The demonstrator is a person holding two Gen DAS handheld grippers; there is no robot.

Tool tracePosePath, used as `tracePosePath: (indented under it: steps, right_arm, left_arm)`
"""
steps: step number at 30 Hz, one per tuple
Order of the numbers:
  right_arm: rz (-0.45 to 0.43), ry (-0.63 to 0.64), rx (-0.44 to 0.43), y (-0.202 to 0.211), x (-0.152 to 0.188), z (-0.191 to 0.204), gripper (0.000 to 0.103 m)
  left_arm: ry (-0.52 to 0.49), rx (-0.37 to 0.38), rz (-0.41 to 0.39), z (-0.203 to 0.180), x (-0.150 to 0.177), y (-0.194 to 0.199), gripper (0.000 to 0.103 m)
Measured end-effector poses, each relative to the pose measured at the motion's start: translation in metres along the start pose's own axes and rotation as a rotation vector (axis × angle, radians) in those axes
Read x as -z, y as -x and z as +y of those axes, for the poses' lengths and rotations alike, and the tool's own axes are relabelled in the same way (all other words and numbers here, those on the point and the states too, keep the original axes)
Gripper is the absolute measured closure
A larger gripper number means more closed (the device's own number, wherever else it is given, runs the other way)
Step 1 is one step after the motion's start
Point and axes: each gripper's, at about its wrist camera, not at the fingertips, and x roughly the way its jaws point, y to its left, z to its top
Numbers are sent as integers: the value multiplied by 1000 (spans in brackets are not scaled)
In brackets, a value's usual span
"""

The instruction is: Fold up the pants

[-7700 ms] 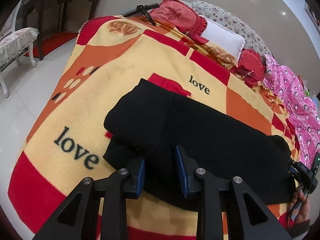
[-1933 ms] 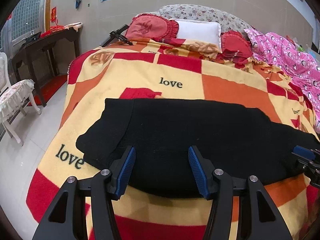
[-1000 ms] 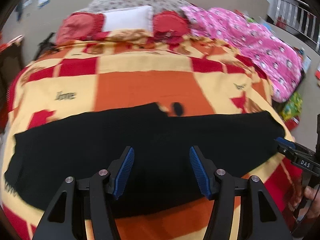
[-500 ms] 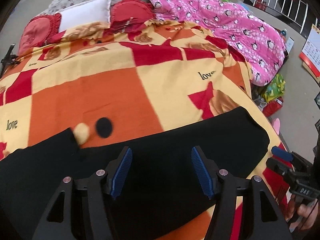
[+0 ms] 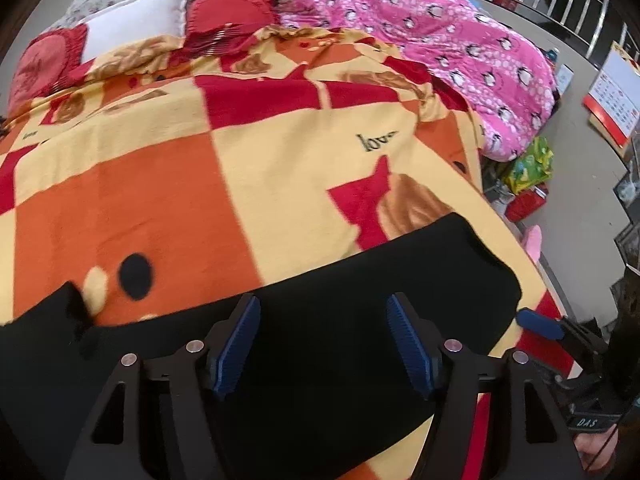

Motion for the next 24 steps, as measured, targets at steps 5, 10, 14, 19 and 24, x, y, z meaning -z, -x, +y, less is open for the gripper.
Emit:
tracePosePath:
  steps: [5, 10, 14, 19, 24]
  right_arm:
    - [-6, -13, -25, -2, -2, -2, 20]
    - [-16, -12, -47, -6, -5, -2, 17]
    - [-24, -31, -73, -8, -8, -5, 16]
    - [-51, -54, -110, -11, -9, -6, 15]
    - [-85, -65, -130, -17, -10, -5, 35]
  left_arm:
    - [-41, 33, 22, -11, -19, -19, 35]
    - [-103, 83, 45, -34, -42, -44, 33]
    - [-171, 117, 82, -53, -58, -70, 32]
    - [-211, 200, 167, -69, -68, -105, 32]
    - [-281, 206, 166, -88, -66, -121, 37]
